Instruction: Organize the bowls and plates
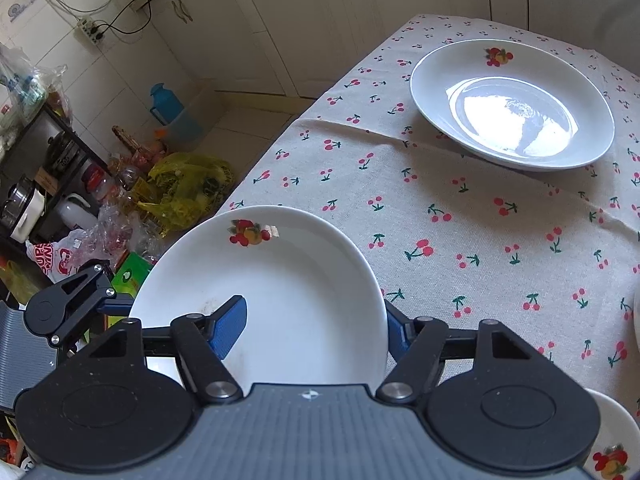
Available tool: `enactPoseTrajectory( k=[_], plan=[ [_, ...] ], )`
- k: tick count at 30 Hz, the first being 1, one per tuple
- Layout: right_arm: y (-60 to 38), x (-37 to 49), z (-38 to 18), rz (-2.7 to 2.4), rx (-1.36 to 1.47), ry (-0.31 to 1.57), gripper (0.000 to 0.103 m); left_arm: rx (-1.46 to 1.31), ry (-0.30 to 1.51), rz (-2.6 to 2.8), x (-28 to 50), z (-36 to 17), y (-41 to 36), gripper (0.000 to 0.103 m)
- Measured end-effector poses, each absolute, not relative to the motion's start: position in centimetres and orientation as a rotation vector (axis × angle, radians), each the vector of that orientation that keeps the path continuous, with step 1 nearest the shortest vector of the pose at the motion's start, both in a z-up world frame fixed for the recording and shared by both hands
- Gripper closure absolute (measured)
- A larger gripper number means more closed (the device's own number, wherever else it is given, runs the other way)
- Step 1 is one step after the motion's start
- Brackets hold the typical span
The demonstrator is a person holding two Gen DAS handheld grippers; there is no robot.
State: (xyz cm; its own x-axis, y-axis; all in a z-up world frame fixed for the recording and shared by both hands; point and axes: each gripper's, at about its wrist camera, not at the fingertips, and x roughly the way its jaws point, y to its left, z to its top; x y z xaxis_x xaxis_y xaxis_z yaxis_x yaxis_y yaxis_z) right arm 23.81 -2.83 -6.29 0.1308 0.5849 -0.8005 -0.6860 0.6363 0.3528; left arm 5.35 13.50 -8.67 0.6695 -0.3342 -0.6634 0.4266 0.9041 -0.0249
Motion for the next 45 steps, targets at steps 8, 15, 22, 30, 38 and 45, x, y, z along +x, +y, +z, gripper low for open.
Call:
enactPoseTrajectory(
  k=[8, 15, 22, 30, 38, 45],
  plan=[
    [-3.0, 24.4, -5.5, 0.914, -0.115, 1.079, 0.028, 0.151, 0.709, -0.420, 6.7, -8.3, 13.8, 0.001],
    [-3.6, 26.4, -4.8, 0.866, -0.082, 1.048, 0.028, 0.172, 0.687, -0.437, 9.4, -8.0, 14.0, 0.001],
    [-4.1, 27.8, -5.2, 0.822, -0.062, 1.038, 0.028, 0.179, 0.678, -0.440, 11.8, -8.5, 14.3, 0.001],
    [-3.8, 28.6, -5.7, 0.805, -0.068, 1.042, 0.028, 0.217, 0.654, -0.421, 13.1, -8.6, 14.4, 0.001],
    [-3.8, 28.6, -5.8, 0.792, -0.077, 1.040, 0.028, 0.241, 0.658, -0.432, 13.7, -9.0, 14.2, 0.001],
    [-3.8, 28.7, -5.9, 0.792, -0.075, 1.058, 0.024, 0.235, 0.667, -0.454, 13.6, -9.2, 14.2, 0.001]
  ],
)
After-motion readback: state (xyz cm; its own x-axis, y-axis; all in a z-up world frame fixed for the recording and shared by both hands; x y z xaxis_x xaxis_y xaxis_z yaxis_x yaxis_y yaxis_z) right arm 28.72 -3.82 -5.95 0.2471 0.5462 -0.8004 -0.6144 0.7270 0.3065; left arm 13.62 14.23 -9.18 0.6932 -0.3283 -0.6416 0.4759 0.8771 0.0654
